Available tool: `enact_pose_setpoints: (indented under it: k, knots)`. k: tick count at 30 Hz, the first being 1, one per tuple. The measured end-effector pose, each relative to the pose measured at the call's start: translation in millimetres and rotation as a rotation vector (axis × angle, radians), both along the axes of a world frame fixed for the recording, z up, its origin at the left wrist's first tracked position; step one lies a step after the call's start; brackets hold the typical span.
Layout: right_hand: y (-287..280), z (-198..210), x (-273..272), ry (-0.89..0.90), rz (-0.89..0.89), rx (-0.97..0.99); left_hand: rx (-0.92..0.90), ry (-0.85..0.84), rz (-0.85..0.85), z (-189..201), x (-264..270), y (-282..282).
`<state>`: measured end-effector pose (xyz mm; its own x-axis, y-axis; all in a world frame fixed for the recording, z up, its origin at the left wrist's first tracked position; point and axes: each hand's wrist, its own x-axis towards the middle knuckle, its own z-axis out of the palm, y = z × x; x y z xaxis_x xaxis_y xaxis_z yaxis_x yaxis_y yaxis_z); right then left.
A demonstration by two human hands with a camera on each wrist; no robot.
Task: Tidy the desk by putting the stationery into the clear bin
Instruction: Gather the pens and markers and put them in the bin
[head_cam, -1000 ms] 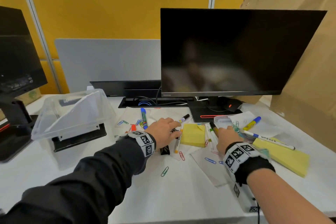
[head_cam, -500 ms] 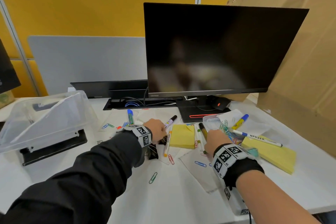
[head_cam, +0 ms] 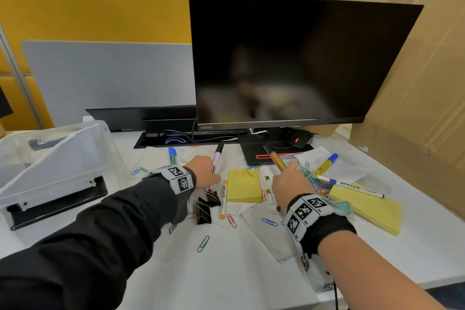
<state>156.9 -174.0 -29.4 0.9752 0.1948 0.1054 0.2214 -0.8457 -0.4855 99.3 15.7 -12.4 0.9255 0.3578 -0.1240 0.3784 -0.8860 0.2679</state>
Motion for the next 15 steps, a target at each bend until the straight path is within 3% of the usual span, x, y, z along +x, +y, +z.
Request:
enact_pose_setpoints:
  k: [3,8,13,15]
  knots:
    - [4.1,3.8,0.8,-0.098,0.068,0.126,-0.278,-0.092,-0.068,11.1,-6.2,-15.1]
    - [11.3,4.8,-2.1,-0.205,0.372,0.280,-0.772,-0.250,-0.101,19.9,-4.3,-57.8]
    - [8.8,6.3,-3.8,-0.252,0.505,0.280,-1.174,-0.392,0.054,14.7,7.0,-81.6]
    - [7.8,6.6,-7.4,-0.259,0.583,0.232,-1.203,-0.457,0.142,10.1,9.2,-82.0]
